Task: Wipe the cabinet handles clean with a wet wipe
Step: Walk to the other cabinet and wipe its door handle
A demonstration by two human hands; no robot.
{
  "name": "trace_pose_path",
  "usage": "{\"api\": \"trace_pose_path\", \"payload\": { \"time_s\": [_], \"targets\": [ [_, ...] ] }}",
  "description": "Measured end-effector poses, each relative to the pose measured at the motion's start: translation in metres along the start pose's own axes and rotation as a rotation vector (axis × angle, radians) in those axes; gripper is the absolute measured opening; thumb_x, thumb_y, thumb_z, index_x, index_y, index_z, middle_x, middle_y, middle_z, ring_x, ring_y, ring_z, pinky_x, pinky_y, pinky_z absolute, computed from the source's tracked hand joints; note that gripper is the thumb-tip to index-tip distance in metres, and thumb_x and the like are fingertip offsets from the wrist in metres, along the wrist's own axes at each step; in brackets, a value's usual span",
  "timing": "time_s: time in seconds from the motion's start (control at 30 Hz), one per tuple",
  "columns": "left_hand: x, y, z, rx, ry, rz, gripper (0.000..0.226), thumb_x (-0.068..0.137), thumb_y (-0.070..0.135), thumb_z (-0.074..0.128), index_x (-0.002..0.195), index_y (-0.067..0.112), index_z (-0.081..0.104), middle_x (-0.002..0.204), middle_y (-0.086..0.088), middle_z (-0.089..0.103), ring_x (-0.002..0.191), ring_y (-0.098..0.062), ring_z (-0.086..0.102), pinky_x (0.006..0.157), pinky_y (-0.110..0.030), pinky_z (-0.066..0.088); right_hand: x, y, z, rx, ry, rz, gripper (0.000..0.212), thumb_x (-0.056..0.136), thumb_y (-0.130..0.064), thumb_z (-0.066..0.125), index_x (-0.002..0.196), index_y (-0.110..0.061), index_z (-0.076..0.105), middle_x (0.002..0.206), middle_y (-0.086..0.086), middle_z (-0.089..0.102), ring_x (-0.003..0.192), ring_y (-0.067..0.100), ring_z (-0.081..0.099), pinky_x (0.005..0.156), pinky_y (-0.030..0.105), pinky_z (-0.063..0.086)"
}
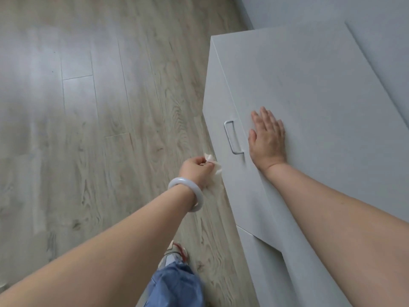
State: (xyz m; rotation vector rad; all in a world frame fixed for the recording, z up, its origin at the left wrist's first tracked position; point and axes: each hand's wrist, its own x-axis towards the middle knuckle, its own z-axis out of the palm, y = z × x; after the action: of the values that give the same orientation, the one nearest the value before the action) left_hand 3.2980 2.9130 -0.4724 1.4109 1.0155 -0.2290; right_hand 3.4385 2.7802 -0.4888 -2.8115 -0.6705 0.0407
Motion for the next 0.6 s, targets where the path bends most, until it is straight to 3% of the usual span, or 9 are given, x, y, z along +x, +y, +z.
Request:
{"api": "trace_pose_path", "payload": {
  "time_s": [0.07,0.17,0.23,0.3,0.4,0.5,0.6],
  "targets": [
    [0.017,0.013,0.004,-0.007,-0.019,-0.024,0.015,0.094,0.023,0.054,0.094,0.019,0.069,0.072,0.001,0.064,0.068,-0.020,0.064,0.052,-0.022,0.052,0.001,-0.001,0.005,-0.020,0.058,0.000,0.056,0.090,-0.030,0.028,0.141,-0.014,0.044,0.151,0.009,0.037,0.141,0.022,0.031,0.117,0.042,0.016],
    [0.039,0.026,0.015,-0.041,-0.014,-0.073,0.016,0.088,0.020,0.054,0.081,0.023,0.069,0.084,-0.007,0.069,0.087,-0.031,0.069,0.080,-0.041,0.058,-0.001,0.000,0.006,-0.042,0.082,-0.014,0.054,0.091,-0.028,0.031,0.142,-0.015,0.044,0.151,0.007,0.037,0.140,0.021,0.032,0.117,0.042,0.018],
    [0.052,0.035,0.022,-0.072,-0.009,-0.085,0.016,0.086,0.019,0.054,0.084,0.021,0.069,0.088,-0.011,0.068,0.093,-0.033,0.068,0.087,-0.049,0.055,0.001,0.000,0.007,-0.062,0.092,-0.010,0.053,0.091,-0.027,0.033,0.142,-0.017,0.043,0.151,0.006,0.037,0.140,0.020,0.032,0.117,0.042,0.019],
    [0.063,0.045,0.026,-0.096,0.013,-0.081,0.024,0.085,0.022,0.054,0.101,0.011,0.068,0.090,-0.014,0.066,0.093,-0.034,0.067,0.089,-0.051,0.054,-0.001,-0.002,0.007,-0.073,0.107,-0.012,0.053,0.090,-0.026,0.035,0.142,-0.018,0.042,0.152,0.005,0.036,0.140,0.019,0.032,0.117,0.042,0.019],
    [0.069,0.065,0.026,-0.189,0.022,-0.085,0.026,0.088,0.033,0.055,0.097,0.013,0.069,0.088,-0.010,0.063,0.082,-0.029,0.062,0.088,-0.047,0.055,-0.009,-0.009,0.004,-0.095,0.120,-0.043,0.053,0.090,-0.026,0.037,0.142,-0.018,0.042,0.152,0.005,0.036,0.140,0.019,0.032,0.117,0.043,0.019],
    [0.098,0.087,0.044,-0.228,0.033,-0.164,0.035,0.091,0.039,0.056,0.111,0.013,0.069,0.108,-0.011,0.069,0.097,-0.031,0.066,0.094,-0.046,0.052,0.009,0.004,0.010,-0.112,0.081,-0.004,0.053,0.090,-0.026,0.037,0.142,-0.018,0.040,0.152,0.005,0.035,0.141,0.019,0.031,0.117,0.043,0.019],
    [0.107,0.084,0.047,-0.308,0.001,-0.207,0.014,0.083,0.032,0.069,0.085,0.020,0.075,0.096,-0.010,0.074,0.094,-0.033,0.069,0.093,-0.051,0.052,0.005,0.002,0.007,-0.124,0.089,-0.012,0.054,0.089,-0.025,0.038,0.143,-0.018,0.039,0.153,0.005,0.033,0.141,0.020,0.030,0.117,0.043,0.019]
  ]
}}
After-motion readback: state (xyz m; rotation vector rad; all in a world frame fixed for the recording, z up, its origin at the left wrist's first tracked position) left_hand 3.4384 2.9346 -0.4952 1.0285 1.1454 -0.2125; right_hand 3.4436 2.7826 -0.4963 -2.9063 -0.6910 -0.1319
